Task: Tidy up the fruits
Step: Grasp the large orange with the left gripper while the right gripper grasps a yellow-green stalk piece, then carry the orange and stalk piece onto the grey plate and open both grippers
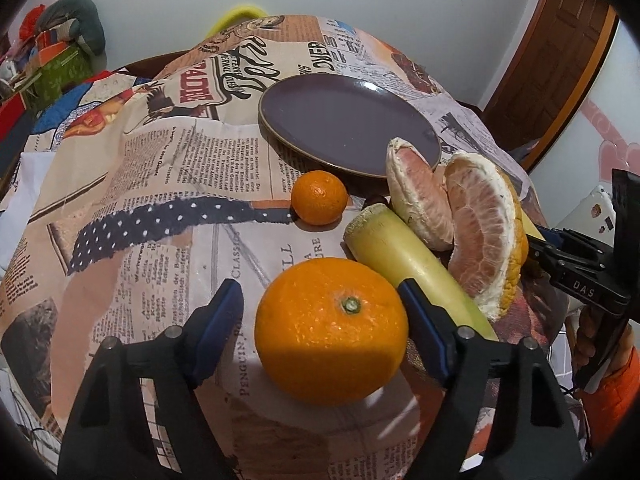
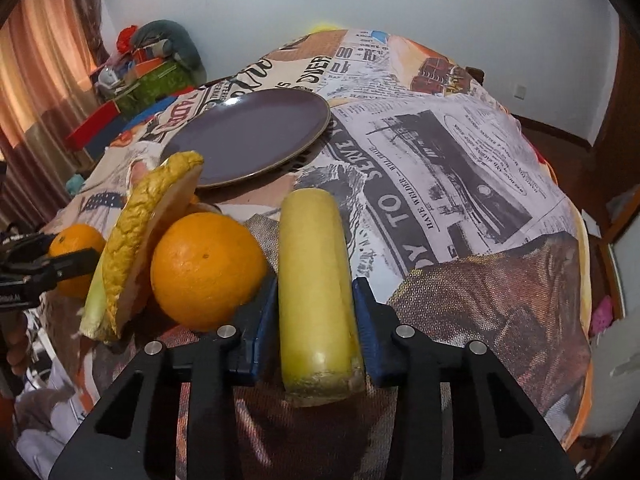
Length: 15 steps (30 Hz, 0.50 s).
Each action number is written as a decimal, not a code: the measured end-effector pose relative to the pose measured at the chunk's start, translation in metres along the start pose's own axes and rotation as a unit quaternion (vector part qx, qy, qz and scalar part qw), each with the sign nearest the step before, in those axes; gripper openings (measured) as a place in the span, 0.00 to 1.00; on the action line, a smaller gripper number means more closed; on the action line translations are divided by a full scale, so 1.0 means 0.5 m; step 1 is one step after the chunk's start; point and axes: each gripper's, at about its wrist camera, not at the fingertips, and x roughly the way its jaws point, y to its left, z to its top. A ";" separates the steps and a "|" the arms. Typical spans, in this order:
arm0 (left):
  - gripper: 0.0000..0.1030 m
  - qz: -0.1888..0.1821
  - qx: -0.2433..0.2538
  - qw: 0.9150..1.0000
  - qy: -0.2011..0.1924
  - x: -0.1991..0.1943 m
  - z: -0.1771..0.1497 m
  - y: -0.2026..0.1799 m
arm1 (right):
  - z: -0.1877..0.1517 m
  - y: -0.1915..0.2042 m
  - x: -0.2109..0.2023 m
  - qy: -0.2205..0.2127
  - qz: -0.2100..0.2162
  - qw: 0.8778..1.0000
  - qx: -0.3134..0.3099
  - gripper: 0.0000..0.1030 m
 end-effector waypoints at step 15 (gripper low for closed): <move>0.67 -0.007 0.007 1.000 0.006 -0.005 -0.017 -0.005 | -0.003 0.003 -0.004 0.023 0.006 1.000 -0.002 0.33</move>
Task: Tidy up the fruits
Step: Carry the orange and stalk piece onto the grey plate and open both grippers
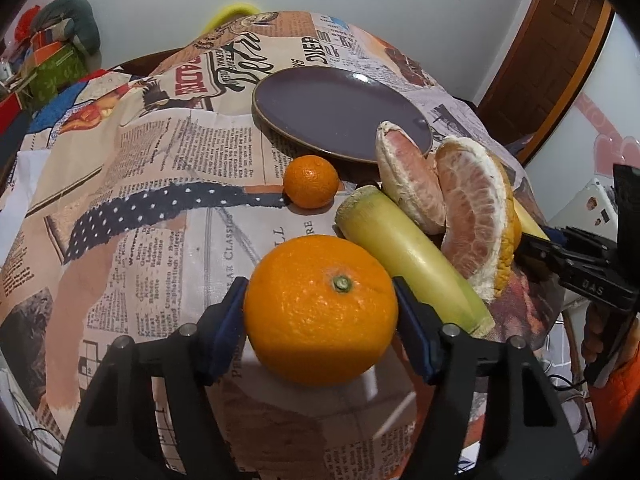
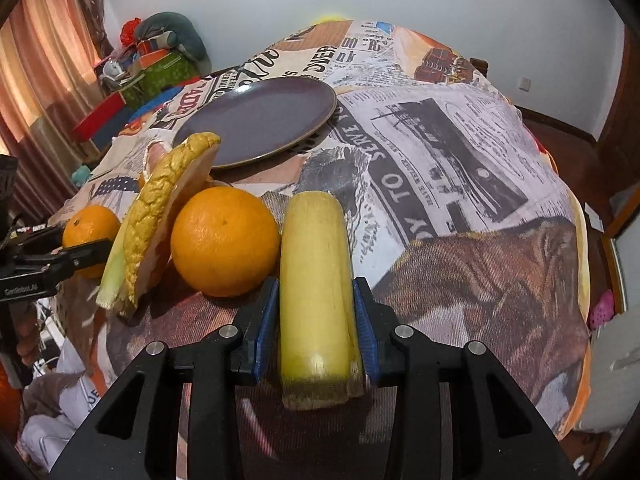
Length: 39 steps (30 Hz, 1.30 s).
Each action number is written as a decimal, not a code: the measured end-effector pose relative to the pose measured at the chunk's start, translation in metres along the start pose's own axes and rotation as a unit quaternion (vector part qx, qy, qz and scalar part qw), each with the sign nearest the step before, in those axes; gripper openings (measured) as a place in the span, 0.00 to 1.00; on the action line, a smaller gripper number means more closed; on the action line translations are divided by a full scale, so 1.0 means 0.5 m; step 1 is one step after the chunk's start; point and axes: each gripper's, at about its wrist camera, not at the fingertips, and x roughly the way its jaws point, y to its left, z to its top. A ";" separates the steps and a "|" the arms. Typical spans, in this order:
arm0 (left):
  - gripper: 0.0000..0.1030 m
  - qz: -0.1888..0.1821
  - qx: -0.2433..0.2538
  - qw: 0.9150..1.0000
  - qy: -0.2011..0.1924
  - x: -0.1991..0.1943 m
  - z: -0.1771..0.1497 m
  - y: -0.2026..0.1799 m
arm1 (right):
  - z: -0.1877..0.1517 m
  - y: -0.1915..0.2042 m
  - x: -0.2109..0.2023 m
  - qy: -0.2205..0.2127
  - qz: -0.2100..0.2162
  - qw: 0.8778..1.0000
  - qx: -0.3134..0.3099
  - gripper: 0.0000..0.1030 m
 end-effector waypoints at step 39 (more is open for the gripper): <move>0.66 0.019 0.014 0.988 -0.150 -0.112 0.236 -0.006 | 0.180 0.037 -0.106 -0.169 -0.007 0.985 -0.027 0.33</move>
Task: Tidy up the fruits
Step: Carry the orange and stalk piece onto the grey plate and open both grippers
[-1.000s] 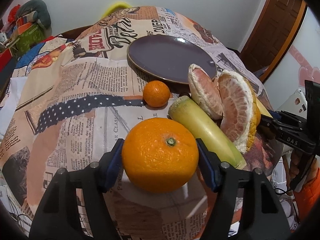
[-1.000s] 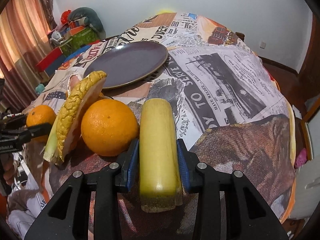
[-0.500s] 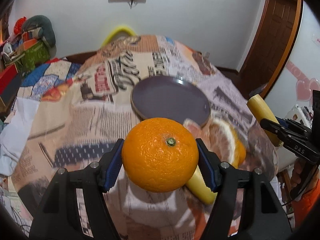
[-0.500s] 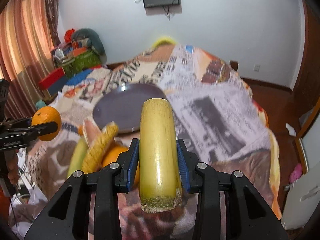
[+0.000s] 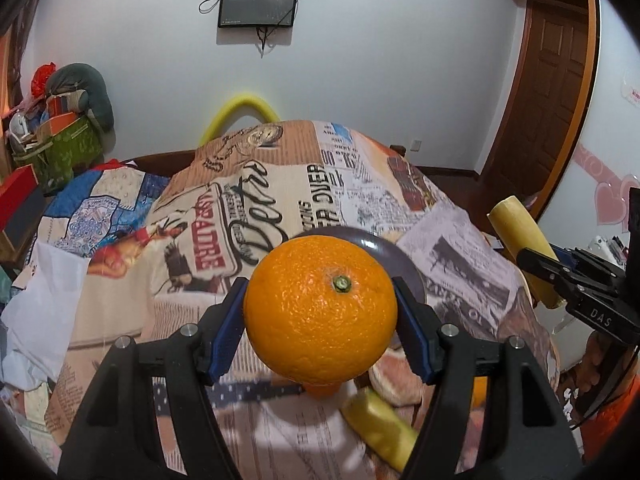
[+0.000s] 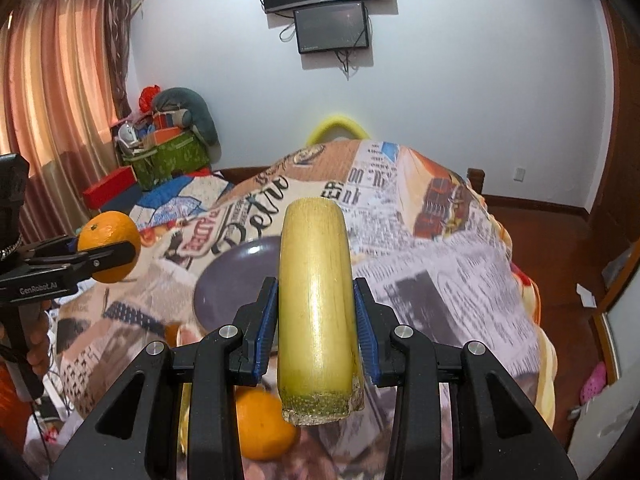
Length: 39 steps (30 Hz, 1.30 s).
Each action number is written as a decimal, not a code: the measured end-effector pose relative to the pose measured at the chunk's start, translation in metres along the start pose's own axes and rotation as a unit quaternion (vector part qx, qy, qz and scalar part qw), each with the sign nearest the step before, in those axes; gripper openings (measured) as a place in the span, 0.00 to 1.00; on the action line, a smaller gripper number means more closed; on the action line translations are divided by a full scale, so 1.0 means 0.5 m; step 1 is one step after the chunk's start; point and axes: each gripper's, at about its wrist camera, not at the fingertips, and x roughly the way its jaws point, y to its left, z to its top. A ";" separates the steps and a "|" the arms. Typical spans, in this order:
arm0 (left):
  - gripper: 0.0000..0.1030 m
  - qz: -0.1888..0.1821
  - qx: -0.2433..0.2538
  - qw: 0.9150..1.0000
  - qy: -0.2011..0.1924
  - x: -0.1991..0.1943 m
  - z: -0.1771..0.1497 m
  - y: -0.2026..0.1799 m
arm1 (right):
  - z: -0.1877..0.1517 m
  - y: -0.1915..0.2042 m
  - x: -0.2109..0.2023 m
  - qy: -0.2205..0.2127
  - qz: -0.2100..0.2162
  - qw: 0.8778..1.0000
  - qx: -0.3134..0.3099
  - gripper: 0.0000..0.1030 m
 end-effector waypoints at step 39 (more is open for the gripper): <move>0.66 -0.004 0.004 0.993 0.121 0.361 0.029 0.036 | 0.021 -0.001 0.327 0.128 0.038 0.990 -0.049 0.33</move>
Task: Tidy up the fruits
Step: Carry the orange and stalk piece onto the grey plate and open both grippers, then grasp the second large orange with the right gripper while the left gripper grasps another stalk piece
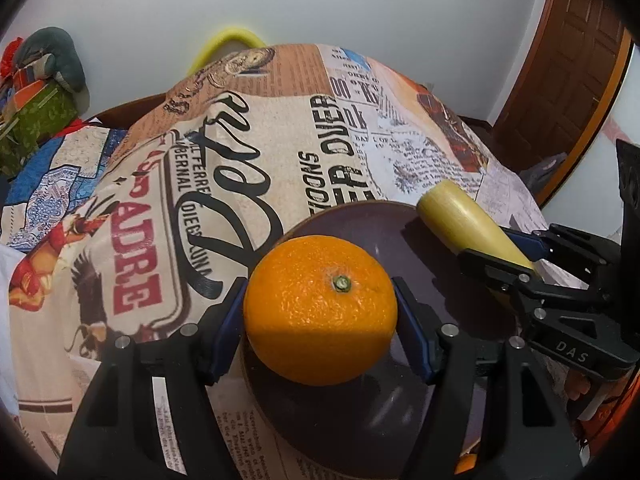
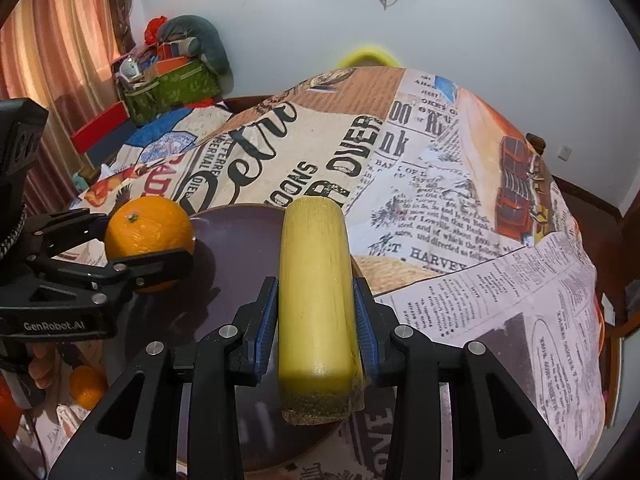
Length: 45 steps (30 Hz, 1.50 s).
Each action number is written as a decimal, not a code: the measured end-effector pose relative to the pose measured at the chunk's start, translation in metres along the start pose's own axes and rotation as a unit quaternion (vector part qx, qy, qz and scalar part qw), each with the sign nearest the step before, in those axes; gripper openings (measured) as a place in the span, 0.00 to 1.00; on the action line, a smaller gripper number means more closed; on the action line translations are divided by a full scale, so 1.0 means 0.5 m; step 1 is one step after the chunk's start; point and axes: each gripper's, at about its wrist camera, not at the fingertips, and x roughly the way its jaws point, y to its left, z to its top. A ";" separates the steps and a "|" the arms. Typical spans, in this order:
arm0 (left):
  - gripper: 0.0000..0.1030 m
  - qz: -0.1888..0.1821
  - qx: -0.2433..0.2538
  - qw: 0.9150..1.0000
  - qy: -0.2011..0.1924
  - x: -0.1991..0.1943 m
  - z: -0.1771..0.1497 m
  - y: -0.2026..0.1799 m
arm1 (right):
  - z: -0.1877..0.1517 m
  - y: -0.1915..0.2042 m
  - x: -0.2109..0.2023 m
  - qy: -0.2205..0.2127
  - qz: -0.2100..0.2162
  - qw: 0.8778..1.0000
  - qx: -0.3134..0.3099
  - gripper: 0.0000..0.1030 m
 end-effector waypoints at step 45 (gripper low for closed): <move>0.69 0.022 0.002 0.997 -0.070 -0.283 -0.058 -0.049 | -0.047 0.069 -0.258 -0.072 -0.020 0.997 0.005 0.39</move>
